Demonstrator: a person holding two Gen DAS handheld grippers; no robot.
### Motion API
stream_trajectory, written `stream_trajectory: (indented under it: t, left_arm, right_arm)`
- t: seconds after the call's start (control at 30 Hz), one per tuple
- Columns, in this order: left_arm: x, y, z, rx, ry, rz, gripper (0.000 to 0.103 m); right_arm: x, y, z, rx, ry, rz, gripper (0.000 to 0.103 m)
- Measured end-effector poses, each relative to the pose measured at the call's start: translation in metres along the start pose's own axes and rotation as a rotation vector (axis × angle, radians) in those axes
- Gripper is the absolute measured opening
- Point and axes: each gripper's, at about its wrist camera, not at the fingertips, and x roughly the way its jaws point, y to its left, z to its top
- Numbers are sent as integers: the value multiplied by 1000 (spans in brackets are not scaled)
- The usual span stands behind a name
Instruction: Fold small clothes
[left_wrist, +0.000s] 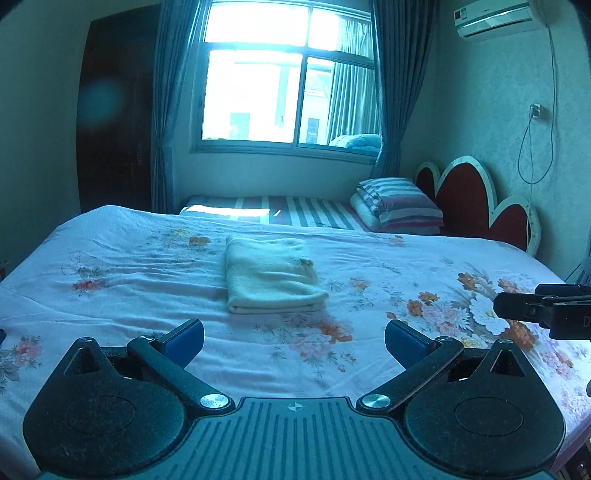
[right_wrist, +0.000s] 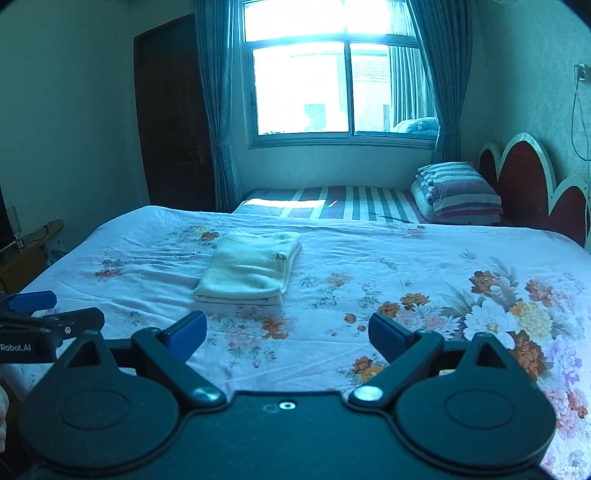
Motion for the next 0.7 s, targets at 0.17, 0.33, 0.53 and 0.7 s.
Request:
stream_trajectory:
  t: [0.17,0.33,0.53,0.7]
  left_arm:
    - [-16,-3,2,19,-26,0,103]
    - [-24,-3,11,12,-56,-3,103]
    - [-22,-5,17,8,-73,-9,103]
    - [-23,-6,16,19,-68,-15,103]
  right_arm:
    - [-10,2,-4,10,-14,-11,95]
    - [-13,6,1,2,-38,-13,95]
    - [-14,7,8,1,-56,-17,95]
    - [-13,9,9,3,-58,-17,95]
